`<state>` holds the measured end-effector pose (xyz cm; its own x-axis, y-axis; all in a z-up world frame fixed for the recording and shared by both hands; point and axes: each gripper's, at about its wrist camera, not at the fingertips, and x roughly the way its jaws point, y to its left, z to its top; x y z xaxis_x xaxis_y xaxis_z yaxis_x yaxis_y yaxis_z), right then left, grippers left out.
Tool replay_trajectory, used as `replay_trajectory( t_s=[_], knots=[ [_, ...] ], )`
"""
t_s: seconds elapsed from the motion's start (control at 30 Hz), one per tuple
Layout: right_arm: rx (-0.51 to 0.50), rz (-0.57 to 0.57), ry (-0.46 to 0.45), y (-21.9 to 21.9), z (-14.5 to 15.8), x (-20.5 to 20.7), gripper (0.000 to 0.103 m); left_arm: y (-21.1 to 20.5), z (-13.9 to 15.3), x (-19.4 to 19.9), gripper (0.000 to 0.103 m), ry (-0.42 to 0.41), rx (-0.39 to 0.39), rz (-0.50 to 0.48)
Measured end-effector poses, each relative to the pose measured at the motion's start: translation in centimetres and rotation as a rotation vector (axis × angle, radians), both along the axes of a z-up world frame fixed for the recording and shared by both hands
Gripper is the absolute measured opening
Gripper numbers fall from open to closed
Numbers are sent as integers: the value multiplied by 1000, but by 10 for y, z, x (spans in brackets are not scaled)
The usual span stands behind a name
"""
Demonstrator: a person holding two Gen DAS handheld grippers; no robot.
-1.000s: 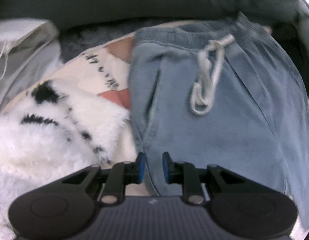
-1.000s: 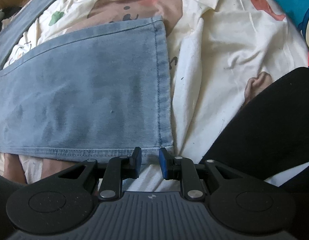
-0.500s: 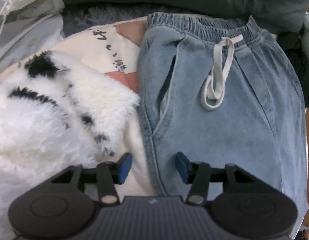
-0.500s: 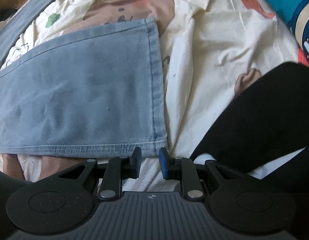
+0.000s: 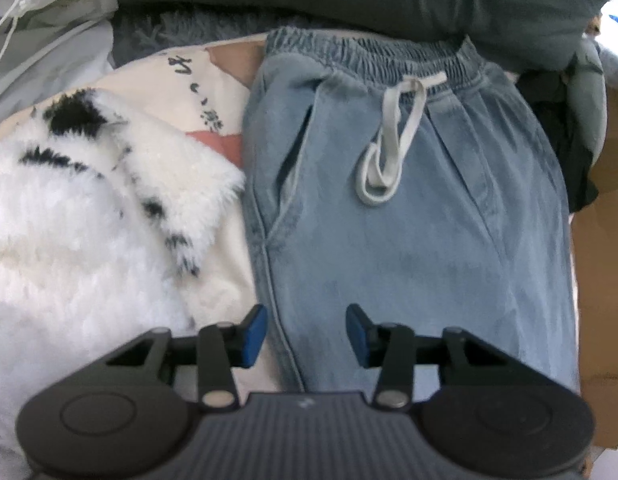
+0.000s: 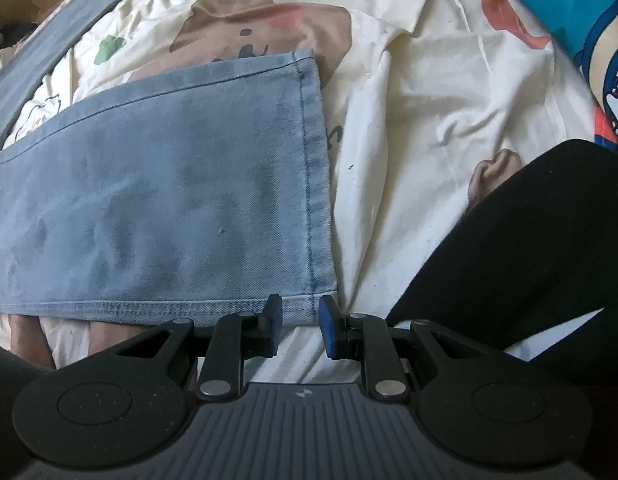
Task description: Fold clothes
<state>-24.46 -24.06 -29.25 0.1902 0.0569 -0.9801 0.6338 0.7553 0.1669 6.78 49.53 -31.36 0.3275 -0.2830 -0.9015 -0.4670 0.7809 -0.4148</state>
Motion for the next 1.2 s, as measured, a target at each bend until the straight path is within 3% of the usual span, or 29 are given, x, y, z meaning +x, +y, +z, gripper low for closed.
replay_trajectory(
  t_s=[0.1,0.23,0.47,0.63,0.97,1.07,1.2],
  knots=[
    [2,4,-3,-1,1,1,27,-3,-3,3,45,15,18,-29],
    [2,1,6,-5,1,-1,27,-7,-10,6,35,38,39,-50],
    [-14,14,17,-8,8,-1,27,-9,-17,4,33,39,45,-72],
    [-19,21,19,-9,11,0,27,-6,-17,0,33,10,-68,-76],
    [-18,43,13,-5,14,11,27,-12,-47,-4,34,74,-81,-103],
    [-16,39,19,-6,14,13,27,-16,-58,-4,40,38,-92,-120],
    [-16,28,0,-8,19,17,27,-10,-60,-13,39,-18,-144,-99]
  ],
)
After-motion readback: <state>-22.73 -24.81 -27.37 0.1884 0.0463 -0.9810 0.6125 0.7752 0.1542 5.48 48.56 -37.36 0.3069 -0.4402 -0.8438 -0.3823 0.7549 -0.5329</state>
